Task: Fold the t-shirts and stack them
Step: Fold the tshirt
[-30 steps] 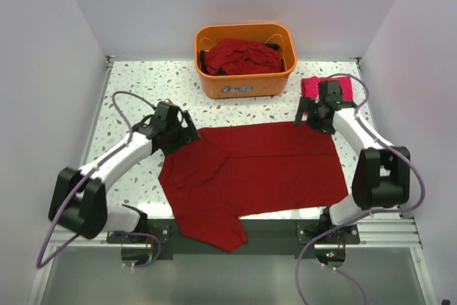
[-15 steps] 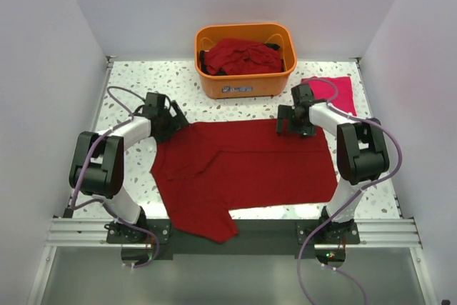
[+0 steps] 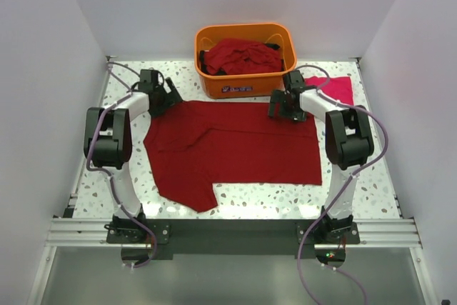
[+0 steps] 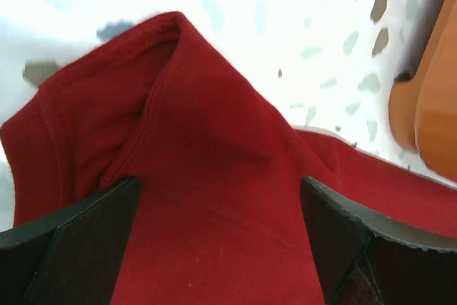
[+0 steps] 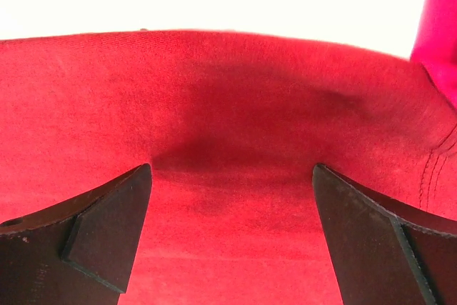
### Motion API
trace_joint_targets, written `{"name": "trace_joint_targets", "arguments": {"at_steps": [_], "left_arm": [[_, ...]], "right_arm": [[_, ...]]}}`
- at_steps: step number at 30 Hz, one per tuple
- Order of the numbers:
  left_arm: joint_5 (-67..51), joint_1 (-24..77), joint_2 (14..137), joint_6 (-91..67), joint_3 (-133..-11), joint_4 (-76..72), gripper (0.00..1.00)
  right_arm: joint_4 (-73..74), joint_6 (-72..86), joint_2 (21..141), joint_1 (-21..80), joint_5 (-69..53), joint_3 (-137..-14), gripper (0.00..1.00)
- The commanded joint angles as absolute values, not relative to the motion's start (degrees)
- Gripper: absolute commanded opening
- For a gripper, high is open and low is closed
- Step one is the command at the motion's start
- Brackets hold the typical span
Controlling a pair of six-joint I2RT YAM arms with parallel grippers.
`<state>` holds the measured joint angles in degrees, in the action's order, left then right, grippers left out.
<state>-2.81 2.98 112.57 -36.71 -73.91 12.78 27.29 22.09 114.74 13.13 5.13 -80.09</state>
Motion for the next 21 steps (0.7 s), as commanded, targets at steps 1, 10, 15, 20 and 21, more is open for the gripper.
{"name": "trace_joint_targets", "arguments": {"at_steps": [1, 10, 15, 20, 21], "left_arm": [[-1.76, 1.49, 118.29, -31.91, -78.47, 14.06, 1.00], [-0.09, 0.88, 120.85, -30.32, -88.76, 19.15, 1.00], [4.29, 0.53, 114.98, -31.28, -84.40, 22.06, 1.00], [2.29, 0.18, 107.60, -31.91, -79.90, 24.08, 1.00], [2.81, 0.18, 103.40, -32.60, -78.67, 23.99, 1.00]], "right_arm": [[26.54, 22.94, 118.29, 13.01, 6.33, -82.96, 0.99], [27.42, 23.20, 117.43, 13.01, 5.89, -84.99, 0.99], [27.07, 22.68, 113.83, 13.09, 4.57, -83.41, 0.99], [26.81, 21.45, 109.44, 13.01, 1.59, -80.78, 0.99], [26.02, 21.36, 107.25, 13.01, 1.67, -80.08, 0.99]]}}
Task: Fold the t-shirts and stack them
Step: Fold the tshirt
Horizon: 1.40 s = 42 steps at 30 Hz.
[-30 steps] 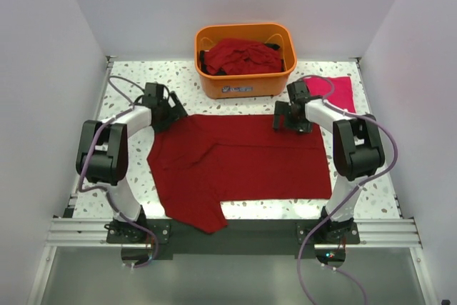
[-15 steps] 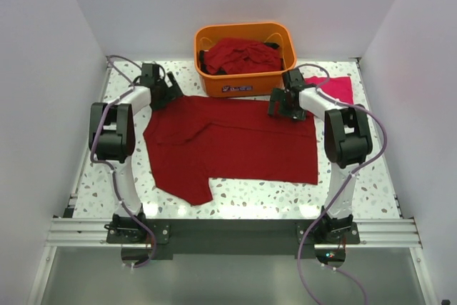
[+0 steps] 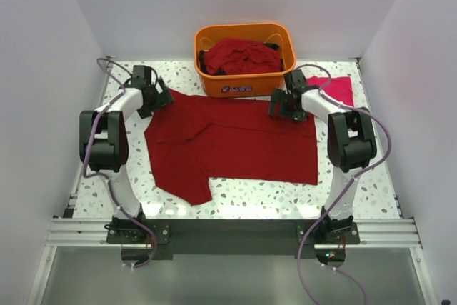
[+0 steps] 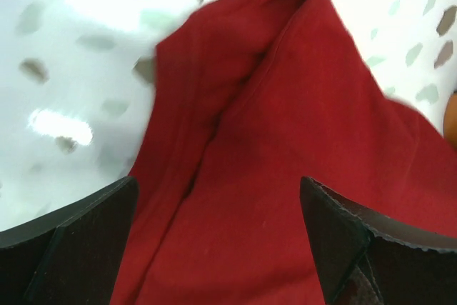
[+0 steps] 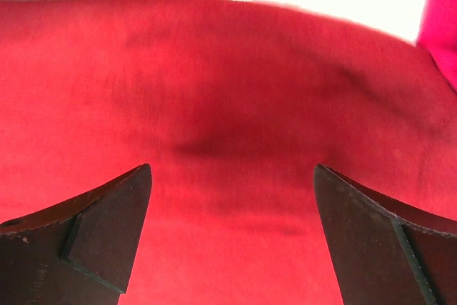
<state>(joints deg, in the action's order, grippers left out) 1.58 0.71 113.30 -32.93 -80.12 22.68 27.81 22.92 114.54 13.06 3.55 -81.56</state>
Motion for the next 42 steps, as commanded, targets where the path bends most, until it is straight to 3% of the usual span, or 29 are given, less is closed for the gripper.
{"name": "trace_joint_targets", "arguments": {"at_steps": [1, 5, 9, 14, 20, 28, 35, 42], "left_arm": [[3.25, 0.18, 101.18, -32.87, -78.31, 24.60, 1.00], [4.57, 0.26, 91.43, -36.73, -74.72, 30.83, 1.00], [4.22, 2.71, 77.66, -42.00, -58.13, 35.15, 1.00], [7.38, 18.59, 63.30, -51.31, -42.74, 40.07, 1.00], [5.91, 23.55, 50.03, -61.24, -31.06, 47.73, 0.99], [3.43, 23.91, 51.41, -62.14, -24.87, 42.98, 0.78], [4.66, 23.91, 53.87, -62.40, -24.79, 40.70, 0.41], [5.80, 23.91, 59.50, -62.67, -24.17, 36.57, 0.34]], "right_arm": [[25.93, 20.92, 106.01, 13.01, 1.76, -79.29, 0.99], [25.40, 21.53, 99.86, 13.01, 1.67, -74.45, 0.99], [25.57, 22.59, 92.39, 13.01, 2.98, -67.60, 0.99], [29.70, 25.48, 81.24, 13.09, 6.85, -59.16, 0.99], [32.96, 29.35, 70.24, 12.83, 10.11, -50.90, 0.99], [35.24, 32.52, 65.31, 12.57, 11.78, -44.92, 0.99], [40.24, 33.75, 60.74, 11.43, 12.04, -41.93, 0.99], [46.57, 36.12, 52.30, 10.81, 6.33, -38.06, 0.99]]}}
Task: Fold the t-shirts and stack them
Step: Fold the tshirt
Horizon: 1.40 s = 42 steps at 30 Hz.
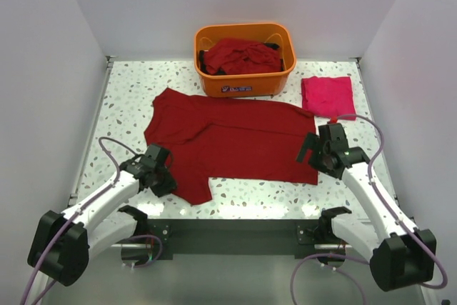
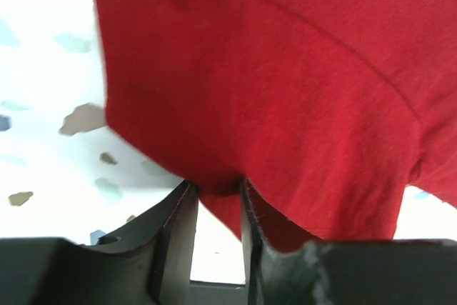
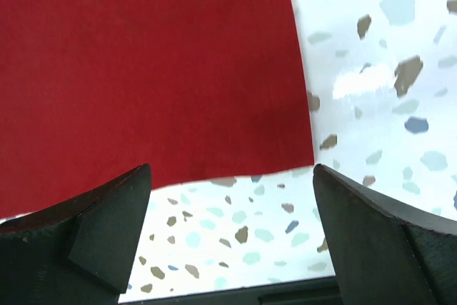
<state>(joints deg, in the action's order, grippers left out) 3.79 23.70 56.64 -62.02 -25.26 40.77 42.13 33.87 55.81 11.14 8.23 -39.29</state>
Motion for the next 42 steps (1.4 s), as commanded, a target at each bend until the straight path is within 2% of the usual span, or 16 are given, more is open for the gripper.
{"name": "trace_joint_targets", "arguments": {"at_steps": [1, 4, 5, 6, 11, 18, 22, 31, 36, 39, 40, 42], "left_arm": [[5.80, 23.91, 60.02, -62.32, -24.69, 36.13, 0.33], [6.06, 23.91, 61.87, -61.35, -26.18, 35.77, 0.18], [6.41, 23.91, 62.57, -61.26, -26.54, 35.77, 0.04], [6.76, 23.91, 62.84, -61.17, -26.89, 36.38, 0.00], [7.12, 23.91, 62.14, -59.95, -27.95, 36.74, 0.00], [5.45, 23.91, 58.54, -58.27, -30.24, 45.07, 0.00], [4.22, 23.91, 58.09, -57.92, -29.71, 47.55, 0.00], [2.55, 23.91, 56.43, -58.01, -30.93, 50.01, 0.00], [2.29, 23.91, 56.69, -57.75, -31.82, 51.68, 0.00], [1.41, 23.91, 56.69, -57.31, -31.73, 51.07, 0.00], [1.06, 23.91, 56.60, -57.30, -31.73, 50.98, 0.00], [0.62, 23.82, 56.43, -57.22, -32.25, 50.71, 0.00]], "right_arm": [[47.02, 36.38, 51.42, 10.81, 6.50, -37.27, 0.99], [47.72, 37.79, 50.36, 10.81, 4.49, -36.48, 0.99], [48.07, 38.40, 50.45, 10.81, 3.18, -36.56, 0.99], [48.25, 38.93, 50.19, 10.81, 2.64, -36.56, 0.99], [49.91, 38.94, 50.10, 10.81, 3.25, -36.56, 0.99], [52.74, 43.59, 47.82, 10.81, 1.05, -34.46, 0.99], [47.21, 47.45, 47.02, 10.81, 4.03, -31.39, 0.98], [38.86, 47.29, 54.66, 10.81, 7.55, -27.69, 0.90], [33.40, 47.64, 58.00, 10.81, 7.29, -25.58, 0.79], [31.64, 47.02, 58.62, 10.81, 7.99, -24.79, 0.61], [31.38, 46.85, 58.80, 10.90, 8.00, -24.61, 0.50], [31.11, 46.67, 58.71, 10.81, 7.56, -24.61, 0.36]]}}
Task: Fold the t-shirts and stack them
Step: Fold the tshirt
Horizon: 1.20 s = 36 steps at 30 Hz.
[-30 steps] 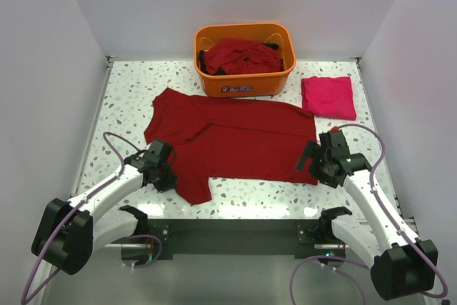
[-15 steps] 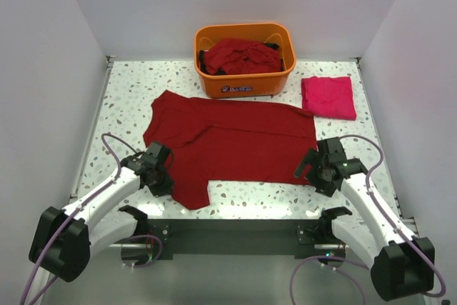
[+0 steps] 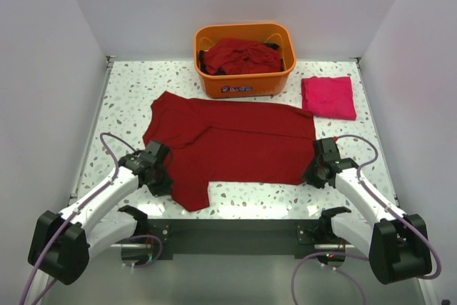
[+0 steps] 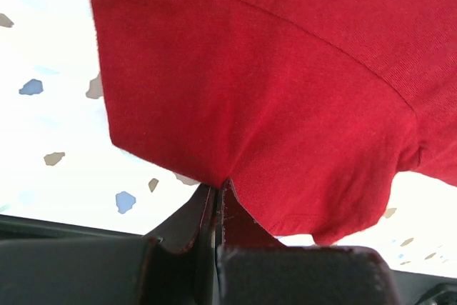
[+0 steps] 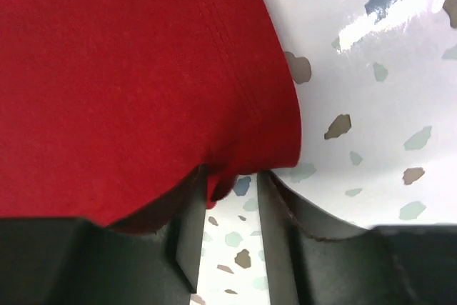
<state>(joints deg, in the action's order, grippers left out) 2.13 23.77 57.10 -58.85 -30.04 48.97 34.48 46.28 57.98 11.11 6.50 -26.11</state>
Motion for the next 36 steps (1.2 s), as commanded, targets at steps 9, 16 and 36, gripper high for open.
{"name": "trace_joint_targets", "arguments": {"at_steps": [9, 16, 36], "left_arm": [[-6.93, 23.82, 57.65, -53.53, -35.42, 45.53, 0.00], [-11.59, 23.03, 63.01, -50.36, -39.90, 41.49, 0.00], [-12.31, 11.43, 77.68, -45.00, -57.29, 33.23, 0.00]], "right_arm": [[37.61, 44.56, 50.80, 10.81, 8.70, -27.85, 0.00], [37.00, 40.96, 55.10, 10.81, 6.94, -33.13, 0.00], [34.45, 36.48, 71.89, 10.55, 9.67, -50.80, 0.00]]}}
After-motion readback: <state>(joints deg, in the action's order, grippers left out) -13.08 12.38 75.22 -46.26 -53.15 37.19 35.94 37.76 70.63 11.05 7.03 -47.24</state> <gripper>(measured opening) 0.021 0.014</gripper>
